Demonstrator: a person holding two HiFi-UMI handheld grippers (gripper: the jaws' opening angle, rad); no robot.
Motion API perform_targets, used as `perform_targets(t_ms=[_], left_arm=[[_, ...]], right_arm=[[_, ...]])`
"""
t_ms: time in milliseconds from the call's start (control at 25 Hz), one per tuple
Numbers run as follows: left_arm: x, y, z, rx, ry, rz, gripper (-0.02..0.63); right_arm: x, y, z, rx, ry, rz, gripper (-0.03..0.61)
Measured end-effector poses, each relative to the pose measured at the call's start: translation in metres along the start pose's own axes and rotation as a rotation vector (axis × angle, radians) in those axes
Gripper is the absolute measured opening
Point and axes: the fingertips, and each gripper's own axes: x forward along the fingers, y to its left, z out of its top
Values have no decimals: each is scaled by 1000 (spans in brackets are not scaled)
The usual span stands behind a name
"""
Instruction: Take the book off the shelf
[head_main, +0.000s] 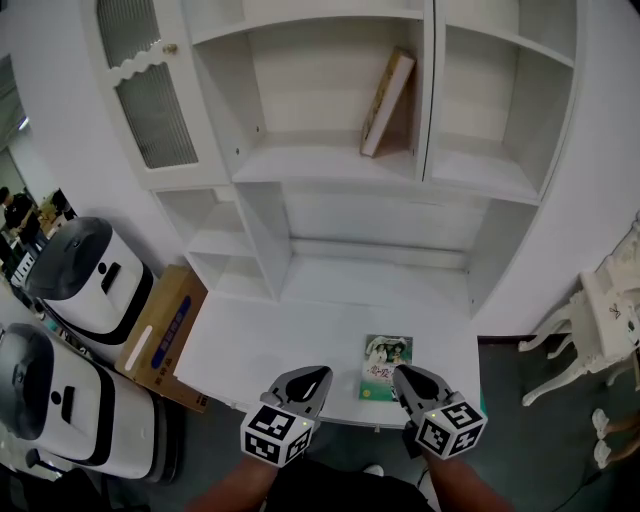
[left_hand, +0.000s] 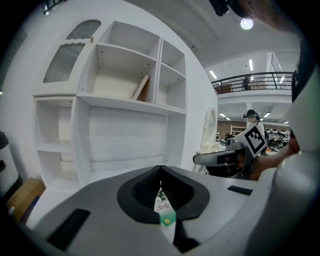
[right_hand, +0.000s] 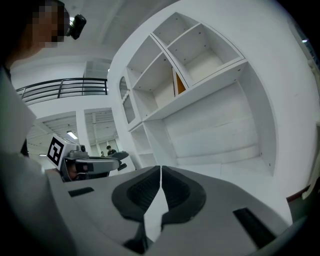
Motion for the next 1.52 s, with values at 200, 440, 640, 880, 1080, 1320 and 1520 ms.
perform_targets(t_ms=[200, 440, 640, 880, 1080, 1320, 1520], left_arm=[[5, 32, 18, 26, -25, -27, 11], [12, 84, 58, 77, -63, -97, 11], [23, 131, 80, 125, -58, -148, 11], [25, 165, 69, 164, -13, -238, 11], [20, 176, 47, 180, 32, -306, 11], [12, 183, 37, 172, 41, -322, 11], [13, 189, 39, 127, 14, -296, 11]], right_arm=[[31, 7, 40, -37, -68, -20, 31], [87, 17, 111, -135, -161, -93, 31], [122, 24, 199, -212, -288, -187, 32], [164, 20, 281, -240, -337, -327, 33], [191, -3, 329, -175, -346, -399, 56], [210, -28, 384, -93, -362, -464, 133], [224, -54, 399, 5, -354, -530, 171]])
